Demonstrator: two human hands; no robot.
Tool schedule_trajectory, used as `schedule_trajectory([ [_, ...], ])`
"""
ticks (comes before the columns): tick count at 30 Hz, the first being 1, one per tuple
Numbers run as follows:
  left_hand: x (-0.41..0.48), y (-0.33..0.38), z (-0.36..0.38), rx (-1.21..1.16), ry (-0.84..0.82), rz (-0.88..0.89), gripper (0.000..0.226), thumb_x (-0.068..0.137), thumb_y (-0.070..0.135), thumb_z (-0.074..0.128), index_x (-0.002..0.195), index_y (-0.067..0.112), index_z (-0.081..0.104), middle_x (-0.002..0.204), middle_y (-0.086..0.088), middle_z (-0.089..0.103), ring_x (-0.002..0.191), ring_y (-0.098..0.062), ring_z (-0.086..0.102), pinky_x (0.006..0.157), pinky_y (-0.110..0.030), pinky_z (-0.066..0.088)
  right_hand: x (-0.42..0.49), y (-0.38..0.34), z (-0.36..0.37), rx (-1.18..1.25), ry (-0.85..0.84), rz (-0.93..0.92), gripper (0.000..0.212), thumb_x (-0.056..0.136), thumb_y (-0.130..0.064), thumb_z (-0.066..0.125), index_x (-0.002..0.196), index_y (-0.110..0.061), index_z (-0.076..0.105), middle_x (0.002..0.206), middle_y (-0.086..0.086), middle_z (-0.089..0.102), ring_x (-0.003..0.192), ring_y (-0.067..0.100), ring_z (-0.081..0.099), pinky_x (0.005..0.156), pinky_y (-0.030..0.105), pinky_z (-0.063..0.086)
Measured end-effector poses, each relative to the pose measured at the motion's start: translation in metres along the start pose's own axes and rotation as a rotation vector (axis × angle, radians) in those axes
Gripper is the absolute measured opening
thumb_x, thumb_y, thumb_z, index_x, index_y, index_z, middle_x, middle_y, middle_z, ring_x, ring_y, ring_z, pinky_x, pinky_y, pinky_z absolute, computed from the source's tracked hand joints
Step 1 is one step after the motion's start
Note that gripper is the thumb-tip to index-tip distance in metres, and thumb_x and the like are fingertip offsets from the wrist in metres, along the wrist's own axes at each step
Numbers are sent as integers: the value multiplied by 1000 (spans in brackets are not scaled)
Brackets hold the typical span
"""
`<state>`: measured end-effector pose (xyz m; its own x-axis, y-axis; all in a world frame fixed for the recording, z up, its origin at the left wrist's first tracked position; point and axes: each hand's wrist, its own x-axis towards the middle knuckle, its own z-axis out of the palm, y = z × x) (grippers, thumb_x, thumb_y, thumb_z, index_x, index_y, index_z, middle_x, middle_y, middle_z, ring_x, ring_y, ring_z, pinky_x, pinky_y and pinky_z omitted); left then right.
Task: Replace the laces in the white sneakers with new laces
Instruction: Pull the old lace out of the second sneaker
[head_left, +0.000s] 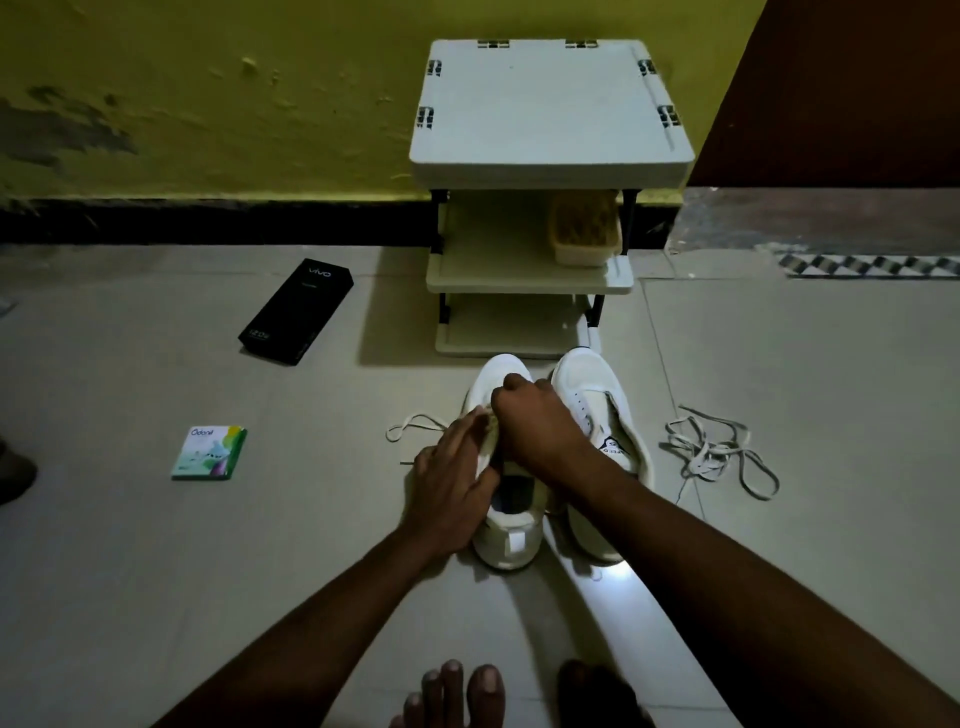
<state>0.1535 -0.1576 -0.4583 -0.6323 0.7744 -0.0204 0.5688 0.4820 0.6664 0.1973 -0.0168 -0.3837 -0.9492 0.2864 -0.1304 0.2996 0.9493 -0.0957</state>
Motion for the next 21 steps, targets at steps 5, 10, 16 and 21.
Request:
schedule_trajectory([
  [5,3,-2,0,153,11,50,74,85,48,27,154,22,34,158,4,37,145,-13,34,114,-44,29,-9,-4,1,-36,3,3,36,84,-13,68,116,0,58,119,17,57,113,35,53,90,40,41],
  [10,5,-2,-4,246,-65,33,84,83,56,15,158,19,27,164,0,27,150,-15,25,118,-42,22,-10,8,14,419,298,322,6,88,-6,56,94,-8,56,97,10,63,85,29,57,67,35,36],
  [16,7,-4,-9,403,-162,14,93,78,61,5,161,20,19,168,1,16,155,-13,8,122,-43,7,-10,12,12,915,290,334,7,79,-18,55,85,-17,54,78,-2,64,80,22,60,72,38,44],
  [21,11,2,-16,491,-232,67,99,74,61,-1,159,15,22,168,-1,17,155,-13,6,123,-47,7,6,32,-18,103,-126,4,24,80,-27,66,99,-12,69,93,10,67,100,29,54,79,37,38],
])
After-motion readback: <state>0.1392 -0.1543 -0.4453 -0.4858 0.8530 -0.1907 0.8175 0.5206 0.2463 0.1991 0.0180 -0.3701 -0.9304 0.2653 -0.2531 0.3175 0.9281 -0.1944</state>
